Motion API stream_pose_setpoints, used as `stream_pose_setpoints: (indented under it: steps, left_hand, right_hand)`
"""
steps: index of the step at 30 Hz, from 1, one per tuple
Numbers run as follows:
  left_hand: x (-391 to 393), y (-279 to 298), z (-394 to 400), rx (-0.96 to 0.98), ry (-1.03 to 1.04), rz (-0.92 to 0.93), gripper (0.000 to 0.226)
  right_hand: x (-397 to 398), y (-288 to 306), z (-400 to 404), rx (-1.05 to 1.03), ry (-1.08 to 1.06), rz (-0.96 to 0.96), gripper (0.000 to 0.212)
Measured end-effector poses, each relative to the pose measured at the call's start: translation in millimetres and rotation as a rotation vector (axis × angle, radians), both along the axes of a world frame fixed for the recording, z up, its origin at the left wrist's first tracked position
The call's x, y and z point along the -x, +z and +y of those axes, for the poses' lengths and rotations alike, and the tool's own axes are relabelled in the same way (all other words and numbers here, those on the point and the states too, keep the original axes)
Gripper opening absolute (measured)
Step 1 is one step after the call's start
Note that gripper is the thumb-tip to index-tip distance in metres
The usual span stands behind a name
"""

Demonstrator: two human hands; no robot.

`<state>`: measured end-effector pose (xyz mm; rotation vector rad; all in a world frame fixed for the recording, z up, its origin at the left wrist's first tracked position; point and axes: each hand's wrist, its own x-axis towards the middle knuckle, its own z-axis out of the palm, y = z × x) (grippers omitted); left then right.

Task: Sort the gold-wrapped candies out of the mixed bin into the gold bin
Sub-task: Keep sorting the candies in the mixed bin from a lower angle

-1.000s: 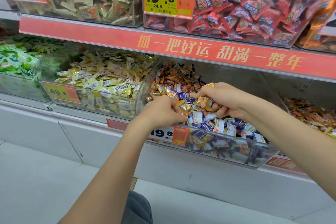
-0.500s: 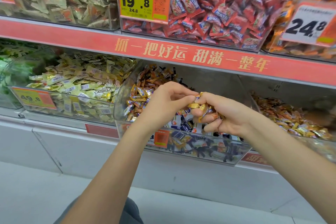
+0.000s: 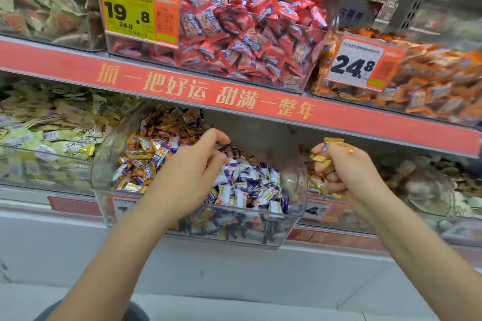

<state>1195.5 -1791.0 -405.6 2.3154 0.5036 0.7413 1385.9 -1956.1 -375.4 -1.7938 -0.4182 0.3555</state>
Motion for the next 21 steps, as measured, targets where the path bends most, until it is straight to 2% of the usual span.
stream_pose_setpoints:
  steps: [3, 6, 9, 11, 13, 17, 19, 21]
  left_hand:
    - [8, -4, 14, -0.077, 0.065, 0.162, 0.013]
    - [12, -10, 16, -0.172, 0.079, 0.324, 0.01]
    - [19, -13, 19, -0.101, 0.071, 0.293, 0.008]
    - [26, -13, 24, -0.1, 0.099, 0.263, 0.006]
    - [35, -13, 28, -0.096, 0.112, 0.232, 0.006]
    - [53, -16, 28, -0.048, 0.12, 0.167, 0.008]
    - [61, -17, 26, -0.048, 0.12, 0.144, 0.011]
    - [68, -21, 27, -0.094, 0.129, 0.157, 0.016]
  right_hand:
    - [-45, -9, -23, 0.12, -0.152, -0.164, 0.018]
    - [-75, -21, -23, 0.27, -0.032, -0.09, 0.033]
    - [-79, -23, -17, 0.404, 0.046, -0.107, 0.051]
    - [-68, -19, -17, 0.35, 0.007, -0.219, 0.045]
    - [-43, -14, -15, 0.27, 0.018, -0.396, 0.029]
    - [22, -9, 4, 0.021, 0.265, -0.611, 0.02]
    - [46, -5, 24, 0.023, 0.452, -0.631, 0.016]
    - [60, -5, 55, 0.149, 0.701, -0.64, 0.014]
